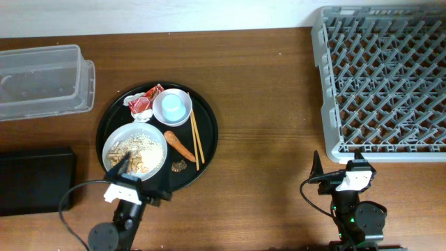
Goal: Sort waste into correct bins and load items into the dishwasher rack
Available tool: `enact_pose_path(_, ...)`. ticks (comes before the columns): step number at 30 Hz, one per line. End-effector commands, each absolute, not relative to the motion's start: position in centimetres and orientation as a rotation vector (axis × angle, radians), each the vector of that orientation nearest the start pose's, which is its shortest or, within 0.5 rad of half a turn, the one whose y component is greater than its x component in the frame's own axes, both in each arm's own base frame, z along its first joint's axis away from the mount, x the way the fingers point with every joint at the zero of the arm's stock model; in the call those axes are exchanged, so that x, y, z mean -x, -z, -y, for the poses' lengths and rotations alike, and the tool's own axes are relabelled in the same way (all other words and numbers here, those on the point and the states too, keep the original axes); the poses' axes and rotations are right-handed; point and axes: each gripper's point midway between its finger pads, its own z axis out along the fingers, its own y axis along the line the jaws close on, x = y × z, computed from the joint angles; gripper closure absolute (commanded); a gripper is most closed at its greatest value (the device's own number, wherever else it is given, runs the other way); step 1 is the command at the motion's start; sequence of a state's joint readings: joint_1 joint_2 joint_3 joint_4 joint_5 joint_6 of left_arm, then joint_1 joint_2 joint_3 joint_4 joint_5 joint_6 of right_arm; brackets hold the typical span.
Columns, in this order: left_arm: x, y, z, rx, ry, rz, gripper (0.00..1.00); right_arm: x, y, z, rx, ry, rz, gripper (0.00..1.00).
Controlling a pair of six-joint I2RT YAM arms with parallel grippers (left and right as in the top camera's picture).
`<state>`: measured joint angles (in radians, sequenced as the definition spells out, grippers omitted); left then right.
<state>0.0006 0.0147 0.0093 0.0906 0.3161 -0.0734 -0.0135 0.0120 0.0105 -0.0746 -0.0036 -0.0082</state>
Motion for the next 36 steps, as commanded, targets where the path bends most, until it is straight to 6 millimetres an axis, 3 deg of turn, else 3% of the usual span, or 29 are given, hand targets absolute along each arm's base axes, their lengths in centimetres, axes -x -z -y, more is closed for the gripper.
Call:
enact_pose_path(1,-19.1,-24.2,11.5,-0.54,0.595,-1.239,0.01,-24.6,-15.5,0.7,-0.017,0.034,-1.653,0.02)
enact_pose_path(3,-18.2,-26.5,11.5,-0.567,0.557,-1.129,0.01,-24.6,-15.5,0.7,-0.017,0.034,-1.653,0.02)
enact_pose_path(6,-18.6,-27.7,11.1,-0.524,0.556,-1.185,0.01,-24.6,-15.5,0.7,-0.016,0.034,-1.653,0.02)
enact_pose_path(11,-21.9,-28.9,9.8,-0.442,0.514,-1.502,0.01,-24.6,-15.5,0.7,-0.017,0.034,-1.653,0.02)
enact_pose_path(16,-27.6,-31.6,10.2,-0.461,0.576,-1.778,0.01,-24.6,-15.5,0.7,-0.017,0.034,-1.653,0.02)
enact_pose_path(19,-28.3,-29.9,12.6,-0.544,0.798,-1.843,0.01,-24.6,-15.5,0.7,-0.017,0.034,-1.653,0.02)
enact_pose_path(21,-29.8,-26.6,11.5,-0.378,0.805,-2.029,0.01,-24.6,-15.5,0.7,-0.017,0.034,-1.653,0.02)
enact_pose_path(24,-31.7,-21.8,7.0,0.001,0.571,-2.366,0.01,-24.6,-15.5,0.7,-0.017,0.034,-1.653,0.01)
enact_pose_path(26,-32.5,-20.4,4.6,0.089,0.374,-2.484,0.01,-24.6,-15.5,0.7,-0.017,0.034,-1.653,0.02)
enact_pose_path(28,-33.5,-19.7,5.3,0.074,0.428,-2.493,0.01,-24.6,-15.5,0.7,-0.017,0.034,-1.653,0.02)
enact_pose_path(32,-32.6,-16.9,5.6,0.089,0.446,-2.62,0.01,-24.6,-15.5,0.7,-0.017,0.034,-1.653,0.02)
enact_pose_path(34,-32.2,-14.4,3.6,0.22,0.294,-2.716,0.02,-24.6,-15.5,0.7,-0.017,0.034,-1.653,0.02)
enact_pose_path(36,-31.7,-12.6,3.1,0.227,0.201,-2.795,0.11,-24.6,-15.5,0.7,-0.016,0.034,-1.653,0.02)
